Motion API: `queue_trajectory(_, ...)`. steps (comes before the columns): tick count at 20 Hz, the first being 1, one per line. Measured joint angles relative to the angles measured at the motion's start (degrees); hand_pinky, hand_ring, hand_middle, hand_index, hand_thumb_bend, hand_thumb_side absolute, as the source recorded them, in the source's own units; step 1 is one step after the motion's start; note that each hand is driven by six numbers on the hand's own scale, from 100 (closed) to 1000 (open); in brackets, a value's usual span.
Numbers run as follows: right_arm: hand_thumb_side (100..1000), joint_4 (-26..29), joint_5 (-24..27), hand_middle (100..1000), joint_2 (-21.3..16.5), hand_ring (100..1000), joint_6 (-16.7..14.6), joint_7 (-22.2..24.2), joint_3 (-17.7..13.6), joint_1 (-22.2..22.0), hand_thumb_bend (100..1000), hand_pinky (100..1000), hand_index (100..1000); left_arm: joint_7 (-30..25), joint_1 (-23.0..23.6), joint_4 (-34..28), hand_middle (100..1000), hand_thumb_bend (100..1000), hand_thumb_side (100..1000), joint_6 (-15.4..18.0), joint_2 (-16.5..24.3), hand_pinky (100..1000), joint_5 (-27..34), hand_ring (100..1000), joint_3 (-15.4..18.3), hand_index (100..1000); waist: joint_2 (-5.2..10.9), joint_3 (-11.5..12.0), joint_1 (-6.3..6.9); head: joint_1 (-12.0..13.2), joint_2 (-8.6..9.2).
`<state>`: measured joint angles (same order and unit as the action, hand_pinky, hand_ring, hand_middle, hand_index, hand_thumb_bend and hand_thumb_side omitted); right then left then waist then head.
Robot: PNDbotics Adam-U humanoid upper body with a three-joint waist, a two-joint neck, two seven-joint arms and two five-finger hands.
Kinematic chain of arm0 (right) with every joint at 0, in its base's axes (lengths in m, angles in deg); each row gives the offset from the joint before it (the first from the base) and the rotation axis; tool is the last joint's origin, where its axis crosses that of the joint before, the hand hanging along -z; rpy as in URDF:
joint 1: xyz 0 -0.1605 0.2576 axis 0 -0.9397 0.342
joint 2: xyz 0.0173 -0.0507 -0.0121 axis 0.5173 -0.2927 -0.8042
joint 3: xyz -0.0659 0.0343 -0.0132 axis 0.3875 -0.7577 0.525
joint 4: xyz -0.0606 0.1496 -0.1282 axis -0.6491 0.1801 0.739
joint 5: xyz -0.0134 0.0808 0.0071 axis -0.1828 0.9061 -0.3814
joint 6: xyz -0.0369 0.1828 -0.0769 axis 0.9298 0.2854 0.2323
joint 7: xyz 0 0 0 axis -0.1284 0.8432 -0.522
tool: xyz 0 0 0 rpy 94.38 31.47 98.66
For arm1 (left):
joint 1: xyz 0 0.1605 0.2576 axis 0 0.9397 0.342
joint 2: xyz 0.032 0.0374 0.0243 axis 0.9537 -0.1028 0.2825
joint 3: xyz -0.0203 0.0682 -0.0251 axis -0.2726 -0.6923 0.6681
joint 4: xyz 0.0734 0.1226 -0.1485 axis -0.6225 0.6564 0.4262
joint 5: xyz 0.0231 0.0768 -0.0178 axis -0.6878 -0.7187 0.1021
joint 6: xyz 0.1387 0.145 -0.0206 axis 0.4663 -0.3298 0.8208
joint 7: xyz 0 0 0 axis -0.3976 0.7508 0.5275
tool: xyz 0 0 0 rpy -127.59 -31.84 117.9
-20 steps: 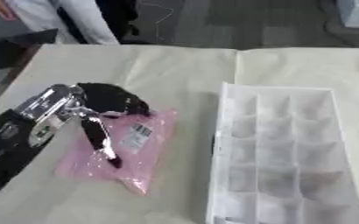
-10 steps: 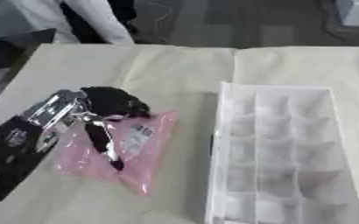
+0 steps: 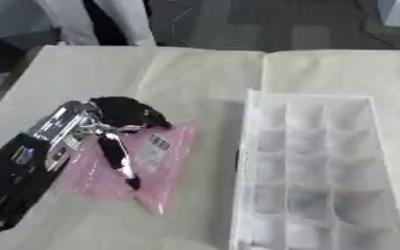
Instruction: Pick up objects on the table and place them in the box.
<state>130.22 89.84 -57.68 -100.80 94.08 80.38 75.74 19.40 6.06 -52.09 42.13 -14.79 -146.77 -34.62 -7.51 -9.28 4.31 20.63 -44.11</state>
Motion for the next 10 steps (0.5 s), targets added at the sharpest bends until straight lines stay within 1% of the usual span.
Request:
queue_trajectory(2,773,0.0,0.0,605,0.3,624,0.0,0.0,0.0,0.3,442,547,652,1.2,-0.3,1.4,823,964,688,1.2,-1.1,655,0.3,804,1.0,1000,0.00,0.0,-0.07,0.0,0.00)
queue_trajectory(4,773,0.0,0.1,605,0.4,624,0.0,0.0,0.0,0.3,442,547,652,2.4,-0.8,2.4,821,962,683,2.4,-2.1,652,0.3,801,1.6,1000,-0.04,0.0,-0.25,0.0,0.00)
queue_trajectory(5,775,0.0,0.2,604,0.4,623,0.0,0.0,0.0,0.3,442,547,652,3.0,-1.0,2.8,805,938,615,3.0,-2.5,639,0.2,785,1.9,999,-0.05,0.0,-0.29,0.0,0.00)
queue_trajectory(6,776,0.0,0.2,604,0.4,623,-0.1,0.0,0.0,0.3,442,546,652,3.6,-1.2,3.1,792,909,522,3.4,-2.9,629,0.1,774,2.1,987,-0.05,0.0,-0.29,0.0,0.00)
queue_trajectory(7,777,0.0,0.3,604,0.4,622,-0.1,0.0,0.0,0.3,442,546,651,4.2,-1.4,3.2,774,828,358,3.7,-3.3,610,0.1,757,2.2,971,-0.07,0.0,-0.29,0.0,0.00)
queue_trajectory(8,777,0.0,0.3,604,0.5,622,-0.1,0.0,0.0,0.4,442,546,651,4.7,-1.7,3.3,774,828,358,3.9,-3.6,610,0.0,757,2.3,971,-0.07,0.1,-0.29,0.0,0.00)
queue_trajectory(9,779,0.0,0.4,603,0.5,622,-0.1,0.0,0.0,0.6,442,545,651,5.2,-1.8,3.4,719,629,100,4.1,-4.1,539,0.0,708,2.3,938,-0.08,0.1,-0.29,0.0,0.00)
queue_trajectory(10,779,0.0,0.4,603,0.5,622,-0.1,0.0,0.0,0.8,442,545,651,5.8,-1.9,3.4,699,575,100,4.3,-4.5,518,0.0,692,2.4,925,-0.08,0.1,-0.29,0.0,0.00)
